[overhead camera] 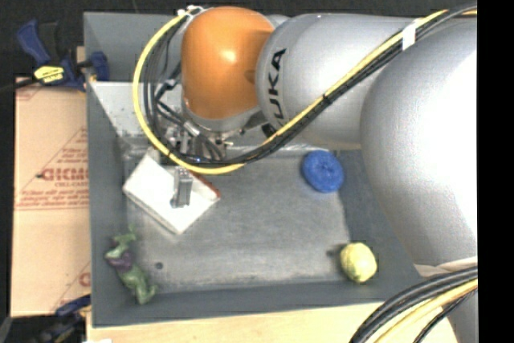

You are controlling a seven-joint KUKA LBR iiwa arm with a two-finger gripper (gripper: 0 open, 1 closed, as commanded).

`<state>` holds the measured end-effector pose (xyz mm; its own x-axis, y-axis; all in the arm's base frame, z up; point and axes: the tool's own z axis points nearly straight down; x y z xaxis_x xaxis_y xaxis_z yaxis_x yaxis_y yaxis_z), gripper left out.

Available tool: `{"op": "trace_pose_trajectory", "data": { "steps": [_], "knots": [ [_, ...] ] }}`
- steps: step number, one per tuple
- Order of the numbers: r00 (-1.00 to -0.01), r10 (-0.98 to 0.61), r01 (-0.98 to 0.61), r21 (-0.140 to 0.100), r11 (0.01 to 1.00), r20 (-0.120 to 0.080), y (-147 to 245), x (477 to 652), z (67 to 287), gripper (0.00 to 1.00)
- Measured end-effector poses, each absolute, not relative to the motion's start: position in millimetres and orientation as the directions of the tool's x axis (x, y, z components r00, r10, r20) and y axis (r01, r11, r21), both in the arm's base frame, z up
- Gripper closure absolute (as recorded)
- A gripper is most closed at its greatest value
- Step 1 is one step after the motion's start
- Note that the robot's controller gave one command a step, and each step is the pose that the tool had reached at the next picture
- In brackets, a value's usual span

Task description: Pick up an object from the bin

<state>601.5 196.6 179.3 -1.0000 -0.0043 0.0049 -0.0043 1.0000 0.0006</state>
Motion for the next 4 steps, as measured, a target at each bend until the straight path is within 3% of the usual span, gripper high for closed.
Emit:
{"op": "trace_pose_trajectory", "data": {
  "steps": [1, 2, 3, 4],
  "knots": [
    [-1.0, 0.0, 0.0, 0.002, 1.0, -0.003, 195.7, 603.7, 184.2, 0.0],
    [-1.0, 0.027, 0.027, 0.01, 1.0, -0.015, 235.0, 581.8, 74.0, 0.0],
    [-0.976, -0.219, -0.219, 0.0, 0.976, -0.016, 131.8, 611.7, 124.7, 0.0],
    [-1.0, 0.003, 0.003, 0.014, 1.0, -0.013, 235.1, 581.5, 77.3, 0.0]
  ]
}}
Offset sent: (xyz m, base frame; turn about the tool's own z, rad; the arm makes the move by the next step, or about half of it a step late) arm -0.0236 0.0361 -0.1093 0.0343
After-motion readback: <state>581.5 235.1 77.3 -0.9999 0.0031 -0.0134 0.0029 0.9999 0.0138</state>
